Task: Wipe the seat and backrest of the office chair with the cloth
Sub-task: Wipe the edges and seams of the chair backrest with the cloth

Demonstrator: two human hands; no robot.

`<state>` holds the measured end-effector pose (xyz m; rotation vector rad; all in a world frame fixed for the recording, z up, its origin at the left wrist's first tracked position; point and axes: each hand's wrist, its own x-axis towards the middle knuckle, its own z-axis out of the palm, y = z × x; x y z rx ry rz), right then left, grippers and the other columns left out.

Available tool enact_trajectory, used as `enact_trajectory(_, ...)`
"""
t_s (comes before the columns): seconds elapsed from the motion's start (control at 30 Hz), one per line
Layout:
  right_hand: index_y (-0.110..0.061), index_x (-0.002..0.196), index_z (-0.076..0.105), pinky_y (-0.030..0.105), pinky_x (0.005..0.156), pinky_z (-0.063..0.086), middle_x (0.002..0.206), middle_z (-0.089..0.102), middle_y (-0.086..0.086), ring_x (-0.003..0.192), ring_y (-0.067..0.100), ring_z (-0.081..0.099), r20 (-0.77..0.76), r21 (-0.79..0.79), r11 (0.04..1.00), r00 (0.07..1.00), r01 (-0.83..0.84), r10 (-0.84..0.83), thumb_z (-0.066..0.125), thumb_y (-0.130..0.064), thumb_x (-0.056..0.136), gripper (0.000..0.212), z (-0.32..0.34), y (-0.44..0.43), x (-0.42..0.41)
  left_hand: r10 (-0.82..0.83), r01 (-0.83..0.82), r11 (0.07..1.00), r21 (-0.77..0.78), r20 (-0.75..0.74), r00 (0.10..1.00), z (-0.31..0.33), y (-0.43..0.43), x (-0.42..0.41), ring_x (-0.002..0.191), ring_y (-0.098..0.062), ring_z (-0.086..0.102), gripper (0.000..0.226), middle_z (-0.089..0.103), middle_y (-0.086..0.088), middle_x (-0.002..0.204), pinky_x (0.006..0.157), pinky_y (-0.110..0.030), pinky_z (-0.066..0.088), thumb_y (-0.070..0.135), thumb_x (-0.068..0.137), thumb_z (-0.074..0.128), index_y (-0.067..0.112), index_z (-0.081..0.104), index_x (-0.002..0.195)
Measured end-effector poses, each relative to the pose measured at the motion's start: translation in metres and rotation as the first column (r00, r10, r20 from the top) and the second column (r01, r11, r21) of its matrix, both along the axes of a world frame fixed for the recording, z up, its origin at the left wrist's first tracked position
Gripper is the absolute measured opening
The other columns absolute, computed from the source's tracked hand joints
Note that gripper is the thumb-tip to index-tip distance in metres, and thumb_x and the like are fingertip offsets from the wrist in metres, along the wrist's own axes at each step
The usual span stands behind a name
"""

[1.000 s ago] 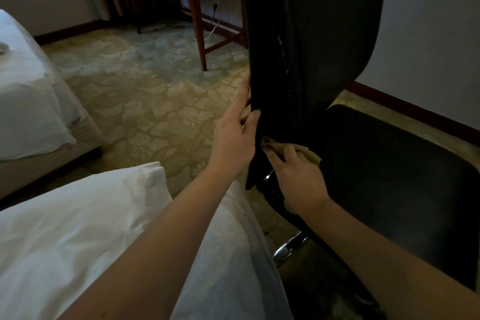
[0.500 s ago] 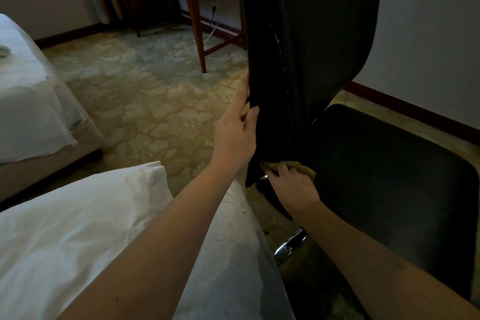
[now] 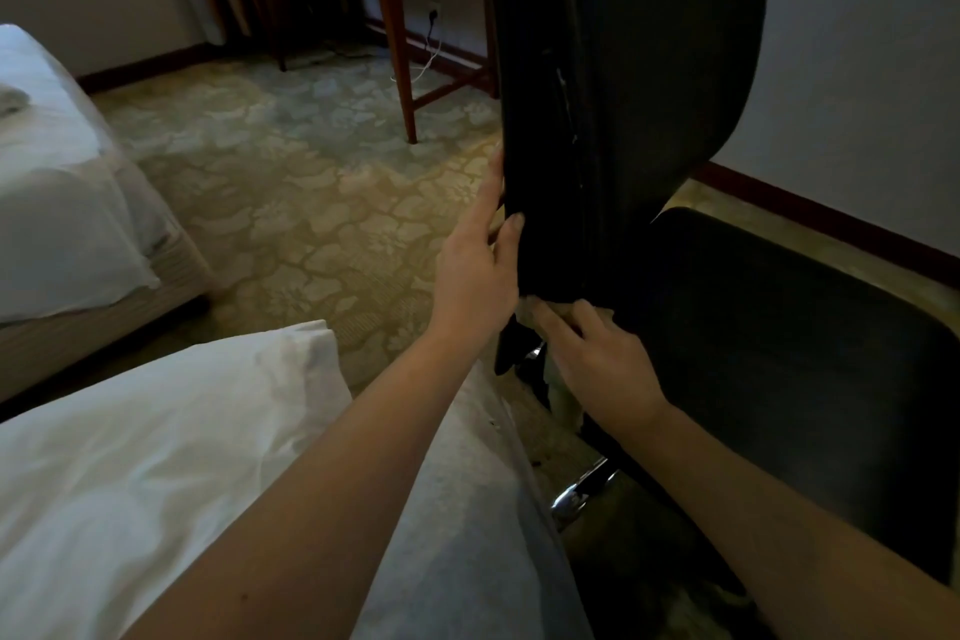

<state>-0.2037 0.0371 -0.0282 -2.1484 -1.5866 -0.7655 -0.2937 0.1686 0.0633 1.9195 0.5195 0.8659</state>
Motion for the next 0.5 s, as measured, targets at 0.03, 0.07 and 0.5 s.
enact_trajectory(0.03, -0.015, 0.136, 0.055, 0.031, 0.045, 0.050, 0.089, 0.059, 0.009, 0.065, 0.021, 0.058, -0.033, 0.041, 0.999, 0.999, -0.007, 0.009, 0.080, -0.006, 0.080, 0.062, 0.004, 0.002, -0.002, 0.004, -0.004, 1.000, 0.008, -0.002, 1.000, 0.000, 0.000, 0.000, 0.108, -0.007, 0.069, 0.062, 0.050, 0.015, 0.151, 0.093, -0.031, 0.058, 0.022, 0.108, 0.046, 0.057, 0.016, 0.149)
enact_trajectory(0.07, -0.014, 0.133, 0.058, 0.030, 0.046, 0.051, 0.089, 0.058, 0.009, 0.064, 0.021, 0.058, -0.049, 0.099, 0.995, 0.999, -0.007, 0.012, 0.077, -0.006, 0.083, 0.054, 0.008, 0.005, -0.002, 0.006, -0.006, 1.000, 0.009, -0.003, 1.000, 0.000, 0.000, 0.001, 0.111, -0.009, 0.068, 0.062, 0.051, 0.015, 0.150, 0.094, -0.033, 0.058, 0.022, 0.108, 0.046, 0.058, 0.016, 0.148)
enact_trajectory(0.5, -0.013, 0.115, 0.069, 0.038, 0.063, 0.055, 0.116, 0.059, 0.012, 0.085, 0.030, 0.067, -0.203, -0.328, 0.933, 0.953, 0.150, -0.224, 0.066, -0.007, 0.088, 0.028, -0.010, 0.025, -0.014, 0.011, -0.012, 0.999, -0.029, -0.021, 1.000, 0.002, -0.001, -0.001, 0.096, -0.009, 0.072, 0.060, 0.057, 0.036, 0.127, 0.086, -0.026, 0.060, 0.020, 0.108, 0.047, 0.049, 0.022, 0.154)
